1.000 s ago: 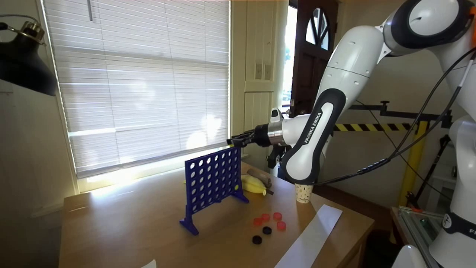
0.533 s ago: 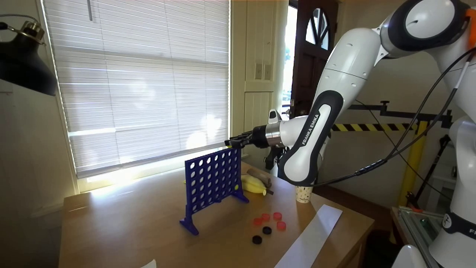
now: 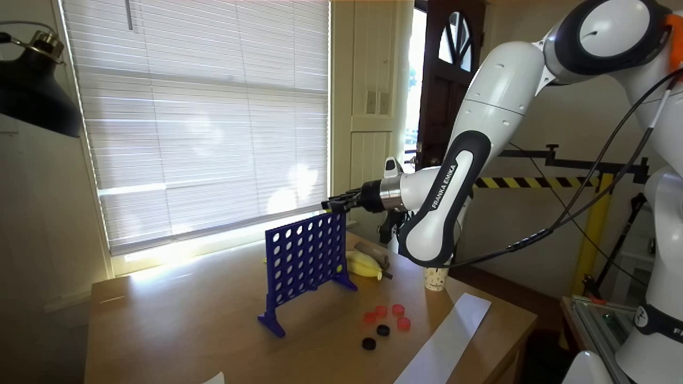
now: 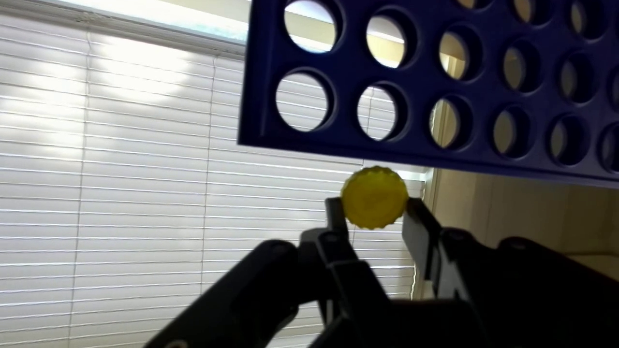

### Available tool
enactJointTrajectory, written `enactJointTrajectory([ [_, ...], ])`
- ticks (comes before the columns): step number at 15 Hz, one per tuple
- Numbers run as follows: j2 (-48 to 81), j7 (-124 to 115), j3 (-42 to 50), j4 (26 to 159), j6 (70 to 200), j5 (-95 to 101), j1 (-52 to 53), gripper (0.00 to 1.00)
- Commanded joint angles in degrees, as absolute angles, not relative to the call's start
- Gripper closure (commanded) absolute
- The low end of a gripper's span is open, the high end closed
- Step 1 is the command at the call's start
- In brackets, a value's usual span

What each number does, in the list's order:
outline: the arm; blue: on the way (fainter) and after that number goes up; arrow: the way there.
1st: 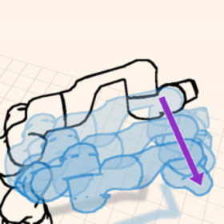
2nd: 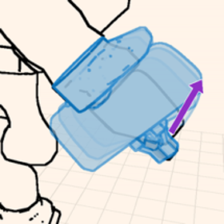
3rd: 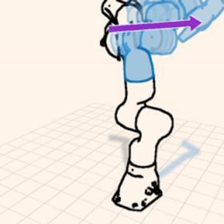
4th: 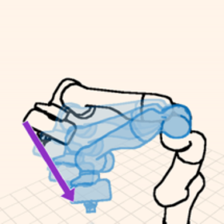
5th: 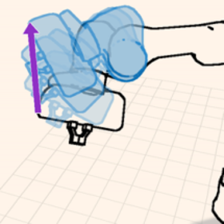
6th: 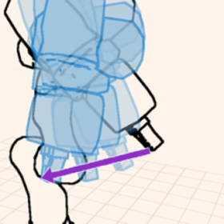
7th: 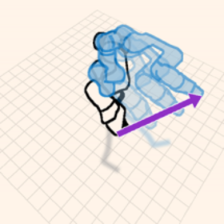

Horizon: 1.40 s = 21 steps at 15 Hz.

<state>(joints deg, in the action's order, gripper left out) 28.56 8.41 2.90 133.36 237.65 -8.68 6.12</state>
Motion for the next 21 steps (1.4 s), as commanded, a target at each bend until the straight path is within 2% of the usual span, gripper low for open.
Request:
enactJointTrajectory([
  [1, 29.91, 7.60, 2.23, 131.63, 238.23, -8.77, 5.52, 0.90],
  [21, 30.93, 7.83, 2.00, 131.25, 237.85, -12.36, 6.31, 0.90],
])
